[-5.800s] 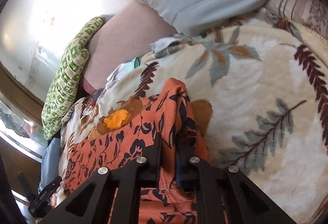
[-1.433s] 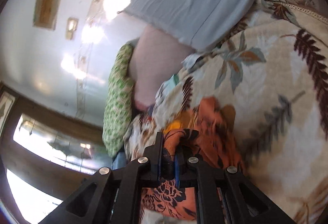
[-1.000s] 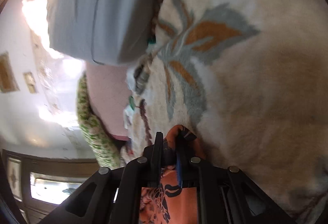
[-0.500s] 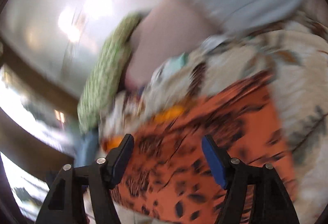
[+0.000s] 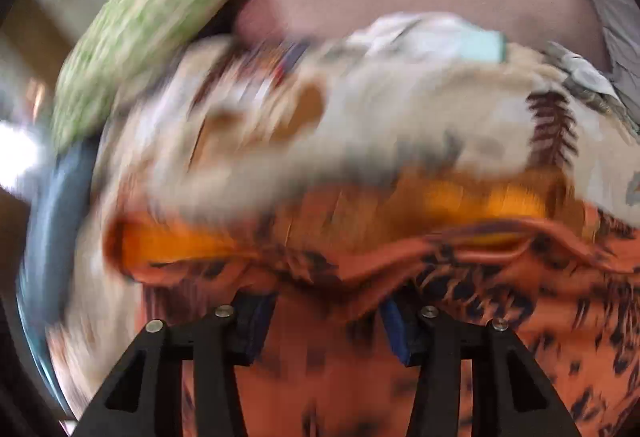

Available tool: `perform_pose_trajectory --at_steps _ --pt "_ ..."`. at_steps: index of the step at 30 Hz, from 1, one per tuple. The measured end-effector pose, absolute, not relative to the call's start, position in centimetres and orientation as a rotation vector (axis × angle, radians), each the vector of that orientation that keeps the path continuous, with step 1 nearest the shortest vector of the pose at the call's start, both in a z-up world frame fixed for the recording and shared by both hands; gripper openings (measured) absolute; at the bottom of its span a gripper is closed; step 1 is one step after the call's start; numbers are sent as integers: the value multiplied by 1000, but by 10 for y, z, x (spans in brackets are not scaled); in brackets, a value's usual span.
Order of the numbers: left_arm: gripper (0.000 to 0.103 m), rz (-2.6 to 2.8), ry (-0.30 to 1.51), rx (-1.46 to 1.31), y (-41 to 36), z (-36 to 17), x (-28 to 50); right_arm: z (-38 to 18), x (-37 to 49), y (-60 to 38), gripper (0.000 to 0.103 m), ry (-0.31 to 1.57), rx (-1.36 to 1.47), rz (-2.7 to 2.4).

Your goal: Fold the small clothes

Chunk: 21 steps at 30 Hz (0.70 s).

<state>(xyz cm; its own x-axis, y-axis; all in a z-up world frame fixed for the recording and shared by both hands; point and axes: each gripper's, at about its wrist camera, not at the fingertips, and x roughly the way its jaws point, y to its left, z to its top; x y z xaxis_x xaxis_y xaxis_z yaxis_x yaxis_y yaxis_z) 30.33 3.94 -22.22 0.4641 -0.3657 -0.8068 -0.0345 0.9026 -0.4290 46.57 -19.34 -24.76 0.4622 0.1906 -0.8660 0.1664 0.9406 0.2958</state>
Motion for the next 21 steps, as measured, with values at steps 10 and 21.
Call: perform_pose_trajectory --at_steps 10,21 --pt "53 -233 1022 -339 30 -206 293 -200 395 -276 51 936 383 -105" --pt "76 -119 1061 -154 19 -229 292 -283 230 -405 52 1059 513 -336"
